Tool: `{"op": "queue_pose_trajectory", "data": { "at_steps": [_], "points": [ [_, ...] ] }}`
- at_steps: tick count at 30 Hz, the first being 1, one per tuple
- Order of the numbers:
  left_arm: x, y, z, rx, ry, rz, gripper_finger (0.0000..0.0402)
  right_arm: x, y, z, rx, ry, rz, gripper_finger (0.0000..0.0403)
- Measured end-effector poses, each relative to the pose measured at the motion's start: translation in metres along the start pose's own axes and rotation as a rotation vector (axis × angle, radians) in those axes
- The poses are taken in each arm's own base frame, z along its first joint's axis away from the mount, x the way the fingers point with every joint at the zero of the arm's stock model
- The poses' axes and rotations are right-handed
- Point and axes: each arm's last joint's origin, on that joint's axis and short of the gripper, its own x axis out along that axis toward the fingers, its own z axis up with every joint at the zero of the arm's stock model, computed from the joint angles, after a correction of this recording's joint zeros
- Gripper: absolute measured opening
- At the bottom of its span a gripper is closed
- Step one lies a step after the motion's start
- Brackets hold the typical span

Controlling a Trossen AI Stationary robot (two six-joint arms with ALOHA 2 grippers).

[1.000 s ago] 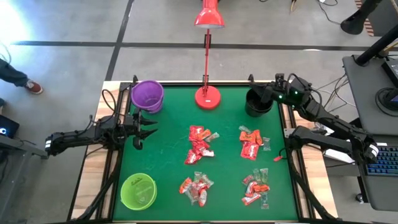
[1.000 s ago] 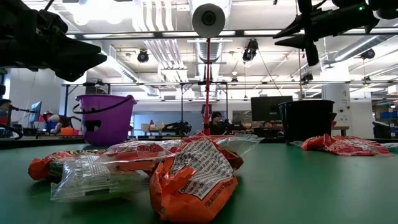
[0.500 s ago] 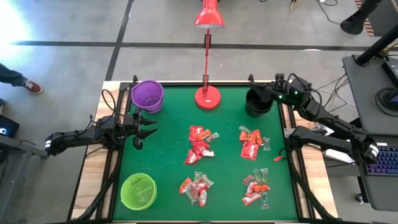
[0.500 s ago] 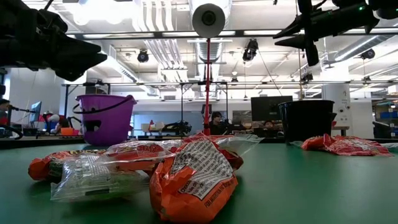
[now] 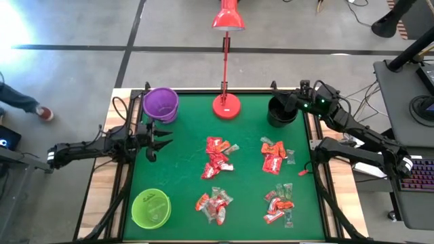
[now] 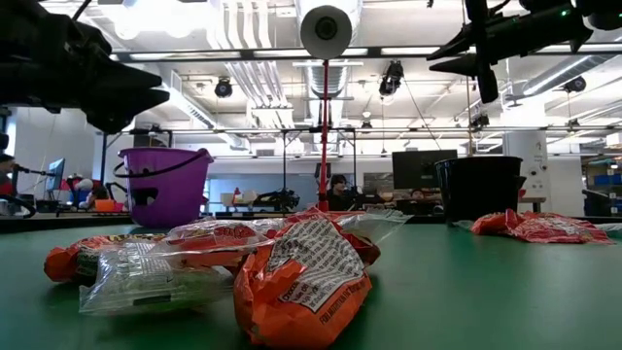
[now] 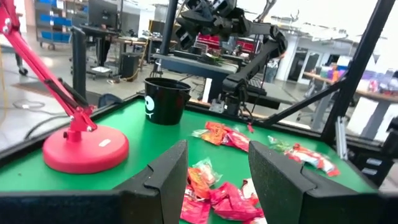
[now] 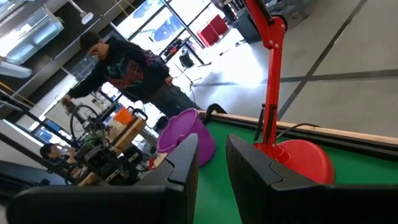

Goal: Sort candy
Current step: Put the orange chocolate into the black bucket

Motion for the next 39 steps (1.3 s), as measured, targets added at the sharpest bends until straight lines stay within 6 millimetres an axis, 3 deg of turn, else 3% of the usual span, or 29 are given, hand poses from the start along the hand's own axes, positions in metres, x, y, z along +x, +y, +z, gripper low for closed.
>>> {"op": "queue_pose_trajectory", "data": {
  "at_steps": [16,21,31,39],
  "points": [
    [0.006,-0.002,0.011,-0.051,-0.111,-0.021,0.0152,0.005,-0.003,-0.002,0.007,0.020,-0.017,0.0073],
    [0.009,-0.001,0.020,-0.147,-0.141,0.077,0.0152,0.011,-0.008,-0.005,-0.011,0.045,-0.036,0.0073],
    [0.022,-0.003,0.054,-0.143,-0.166,0.271,0.0152,0.014,-0.006,-0.002,-0.229,0.062,-0.012,0.0073],
    [0.035,-0.007,0.085,-0.115,-0.108,0.379,0.0152,0.013,0.006,0.007,-0.292,0.076,0.092,0.0073]
  ]
}}
